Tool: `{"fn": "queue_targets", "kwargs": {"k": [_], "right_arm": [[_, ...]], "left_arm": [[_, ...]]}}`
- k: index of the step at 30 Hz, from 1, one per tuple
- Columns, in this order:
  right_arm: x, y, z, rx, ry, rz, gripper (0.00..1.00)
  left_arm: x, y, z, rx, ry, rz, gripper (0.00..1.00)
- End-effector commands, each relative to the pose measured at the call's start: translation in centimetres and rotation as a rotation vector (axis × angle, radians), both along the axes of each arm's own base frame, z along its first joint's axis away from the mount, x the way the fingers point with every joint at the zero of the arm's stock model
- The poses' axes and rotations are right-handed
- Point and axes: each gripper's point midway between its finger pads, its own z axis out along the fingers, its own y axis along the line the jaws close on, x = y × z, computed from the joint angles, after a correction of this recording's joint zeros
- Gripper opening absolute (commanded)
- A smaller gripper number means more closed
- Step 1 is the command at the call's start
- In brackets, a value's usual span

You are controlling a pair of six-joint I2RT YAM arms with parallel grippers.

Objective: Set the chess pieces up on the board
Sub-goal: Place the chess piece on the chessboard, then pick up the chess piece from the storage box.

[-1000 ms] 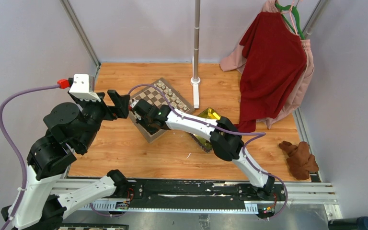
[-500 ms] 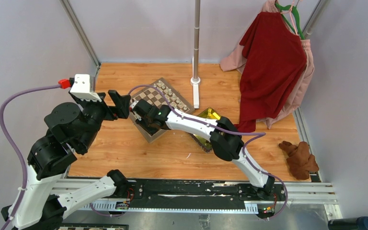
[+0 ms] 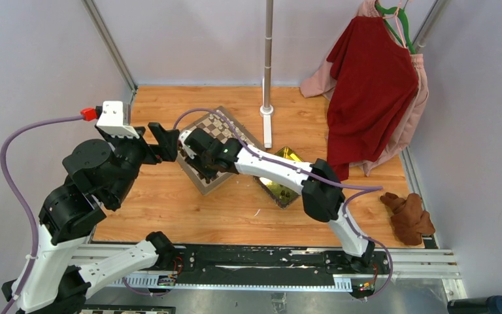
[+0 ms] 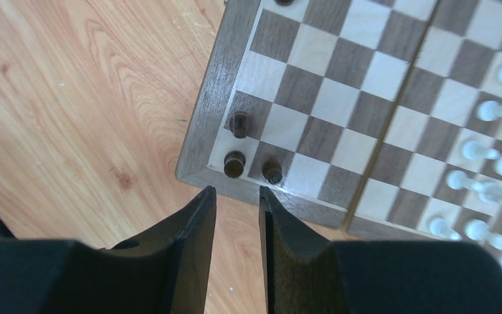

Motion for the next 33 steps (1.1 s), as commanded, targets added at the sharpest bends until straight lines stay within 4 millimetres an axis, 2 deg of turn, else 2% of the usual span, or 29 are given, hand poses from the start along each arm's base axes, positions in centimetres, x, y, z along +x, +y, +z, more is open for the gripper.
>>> {"fn": "queue_targets", "kwargs": {"k": [1, 7, 11, 16, 21, 26, 29, 33], "right_arm": [[-0.6, -0.9, 6.4, 0.088, -0.093, 0.023, 0.35], [-0.5, -4.9, 9.0, 0.078, -0.169, -0.048, 0.36], [0.3, -9.2, 9.5, 0.046, -0.204, -0.150, 0.37], [1.0, -15.2, 8.6, 0.014, -0.197, -0.294, 0.38], [1.9, -22.0, 7.2, -0.011, -0.180, -0.470, 0.39], [2.3, -27.6, 6.0, -0.021, -0.163, -0.615, 0.40], [2.2, -30.1, 4.9, -0.033, -0.138, -0.681, 0.41], [2.0, -31.8, 3.6, -0.037, -0.095, -0.729, 0.41]], "left_arm": [[0.6, -0.1, 0.2, -0.013, -0.009, 0.022, 0.96], [1.4, -1.1, 0.3, -0.014, -0.007, 0.010, 0.96], [2.2, -2.4, -0.5, -0.005, 0.010, -0.014, 0.97], [3.3, -4.7, -2.5, -0.001, 0.050, -0.064, 0.97], [4.4, -7.2, -5.1, 0.014, 0.109, -0.122, 0.97], [5.0, -9.2, -7.6, 0.033, 0.157, -0.180, 0.97], [5.1, -10.1, -8.7, 0.041, 0.182, -0.210, 0.97], [5.3, -10.7, -9.7, 0.053, 0.206, -0.226, 0.98]]}}
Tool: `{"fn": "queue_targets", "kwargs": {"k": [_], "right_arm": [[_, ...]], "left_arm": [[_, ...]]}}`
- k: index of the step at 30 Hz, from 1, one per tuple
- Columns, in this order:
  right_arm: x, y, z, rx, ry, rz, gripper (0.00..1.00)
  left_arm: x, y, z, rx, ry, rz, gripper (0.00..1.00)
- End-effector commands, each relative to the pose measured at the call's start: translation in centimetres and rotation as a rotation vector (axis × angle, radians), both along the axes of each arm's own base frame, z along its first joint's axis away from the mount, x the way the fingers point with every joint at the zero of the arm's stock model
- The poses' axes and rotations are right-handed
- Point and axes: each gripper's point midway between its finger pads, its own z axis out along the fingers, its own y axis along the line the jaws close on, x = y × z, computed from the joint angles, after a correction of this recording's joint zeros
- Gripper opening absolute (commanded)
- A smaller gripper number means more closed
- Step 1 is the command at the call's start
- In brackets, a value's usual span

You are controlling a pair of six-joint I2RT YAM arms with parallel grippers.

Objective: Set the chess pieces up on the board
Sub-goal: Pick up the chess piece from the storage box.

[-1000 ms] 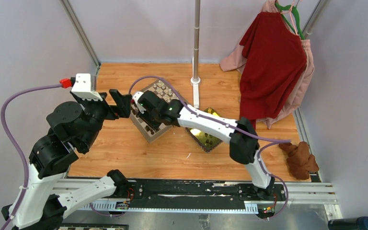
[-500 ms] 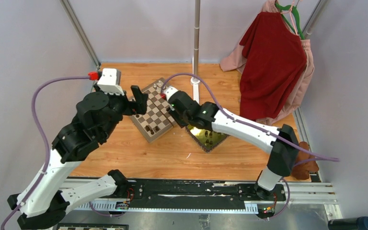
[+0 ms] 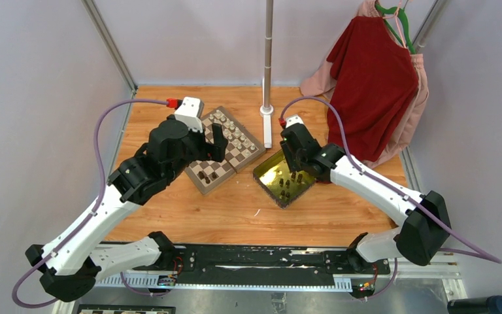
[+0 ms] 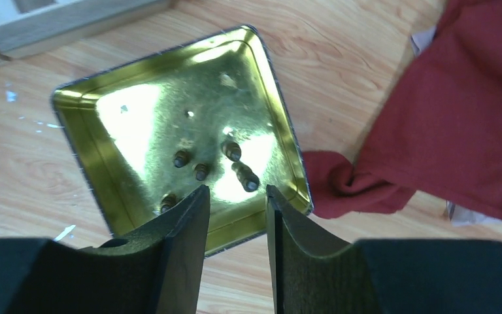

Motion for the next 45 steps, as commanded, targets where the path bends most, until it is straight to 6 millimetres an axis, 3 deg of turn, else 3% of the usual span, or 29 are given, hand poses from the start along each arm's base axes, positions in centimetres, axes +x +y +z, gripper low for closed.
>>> {"fn": "queue_targets", "kwargs": {"k": [1, 10, 24, 42, 45], "right_arm": [[-0.3, -2.2, -1.5, 0.011, 0.045, -0.088, 0.42], [-1.0, -3.5, -4.3, 0.024, 0.135, -0.141, 0.43], [-1.1, -3.3, -8.2, 0.051, 0.252, -0.162, 0.43], [0.3, -3.4, -10.4, 0.048, 0.306, -0.173, 0.42], [0.4, -3.3, -10.8, 0.049, 0.318, -0.171, 0.38]], "left_arm": [[0.2, -1.0, -0.1, -0.026, 0.002, -0.035, 0.98], [-0.1, -0.9, -0.4, -0.020, 0.001, -0.046, 0.98], [-0.5, -0.2, -1.1, -0.003, 0.010, -0.034, 0.99], [0.0, -0.3, -1.7, 0.034, 0.012, -0.036, 0.99], [0.0, -0.4, -1.9, 0.039, 0.015, -0.037, 0.99]]}}
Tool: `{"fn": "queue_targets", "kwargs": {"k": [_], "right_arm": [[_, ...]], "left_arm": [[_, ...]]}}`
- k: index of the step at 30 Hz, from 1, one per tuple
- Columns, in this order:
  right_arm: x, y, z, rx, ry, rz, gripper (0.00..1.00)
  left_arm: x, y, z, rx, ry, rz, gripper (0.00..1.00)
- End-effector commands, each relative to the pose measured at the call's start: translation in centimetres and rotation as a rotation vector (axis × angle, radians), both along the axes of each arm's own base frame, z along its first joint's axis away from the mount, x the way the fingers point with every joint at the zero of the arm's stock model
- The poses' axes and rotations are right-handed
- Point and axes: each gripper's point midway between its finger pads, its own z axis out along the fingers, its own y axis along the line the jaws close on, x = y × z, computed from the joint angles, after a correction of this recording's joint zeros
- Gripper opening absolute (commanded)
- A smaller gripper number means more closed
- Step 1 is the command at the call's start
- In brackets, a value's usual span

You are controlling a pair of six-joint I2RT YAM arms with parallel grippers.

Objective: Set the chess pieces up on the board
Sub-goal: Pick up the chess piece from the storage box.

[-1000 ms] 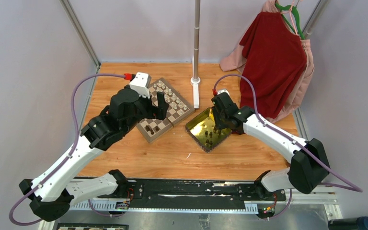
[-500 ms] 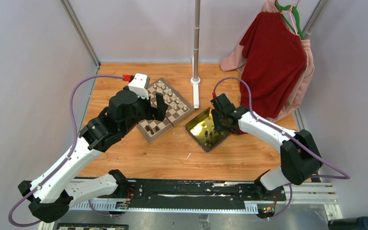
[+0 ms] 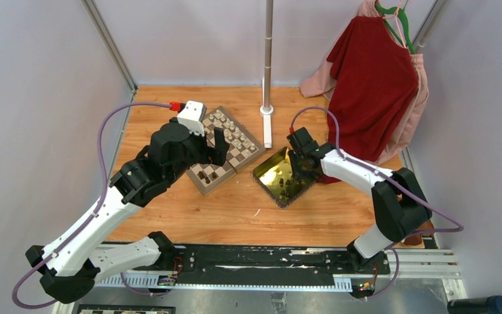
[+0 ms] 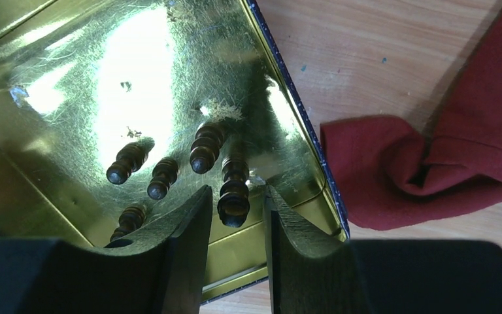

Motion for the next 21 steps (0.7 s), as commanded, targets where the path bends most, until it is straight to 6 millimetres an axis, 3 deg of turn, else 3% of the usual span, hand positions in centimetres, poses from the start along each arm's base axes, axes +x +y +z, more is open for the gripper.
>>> {"fn": "queue_targets", "kwargs": {"k": [1, 6, 11, 21], "right_arm": [[0.6, 0.0, -0.3, 0.011, 0.013, -0.007, 0.36], [0.7, 0.0, -0.1, 0.012, 0.009, -0.006, 0.17], [0.8, -0.1, 0.9, 0.013, -0.010, 0.000, 0.06], [1.4, 0.3, 3.9, 0.095, -0.065, -0.019, 0.02]], "left_arm": [[0.3, 0.1, -0.6, 0.026, 0.002, 0.004, 0.99], [0.3, 0.3, -0.7, 0.028, 0.001, 0.008, 0.99], [0.2, 0.4, -0.6, 0.024, -0.001, 0.011, 0.99], [-0.3, 1.1, -0.1, 0.017, -0.010, 0.023, 0.99]]}}
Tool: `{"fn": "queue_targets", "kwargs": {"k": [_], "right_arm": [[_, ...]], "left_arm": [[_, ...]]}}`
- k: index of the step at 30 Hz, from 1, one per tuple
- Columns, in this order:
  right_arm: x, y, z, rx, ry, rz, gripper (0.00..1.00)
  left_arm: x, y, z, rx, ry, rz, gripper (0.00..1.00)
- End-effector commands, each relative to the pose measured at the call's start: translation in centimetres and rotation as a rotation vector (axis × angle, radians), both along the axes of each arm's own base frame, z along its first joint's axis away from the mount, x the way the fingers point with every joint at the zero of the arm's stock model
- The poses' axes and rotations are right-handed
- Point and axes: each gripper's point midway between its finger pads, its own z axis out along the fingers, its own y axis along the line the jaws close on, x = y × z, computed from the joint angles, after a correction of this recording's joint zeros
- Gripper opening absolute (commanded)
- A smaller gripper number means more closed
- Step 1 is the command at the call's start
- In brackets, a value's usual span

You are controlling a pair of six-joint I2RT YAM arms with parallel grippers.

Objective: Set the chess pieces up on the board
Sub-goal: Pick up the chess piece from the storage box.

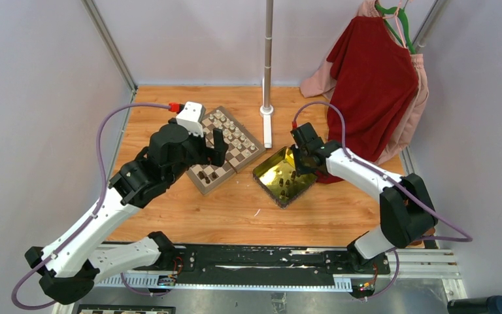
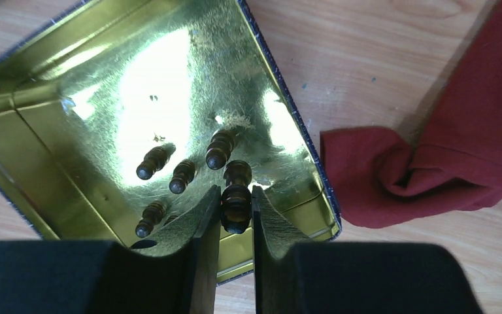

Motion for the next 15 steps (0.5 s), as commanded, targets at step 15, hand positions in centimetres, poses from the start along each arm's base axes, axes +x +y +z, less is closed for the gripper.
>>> {"fn": "queue_targets", "kwargs": {"k": [15], "right_arm": [[1.5, 3.7, 8.5, 0.188, -0.128, 0.076, 0.00]], "left_arm": [[-1.9, 3.9, 2.4, -0.018, -0.052, 0.080, 0.99]]}}
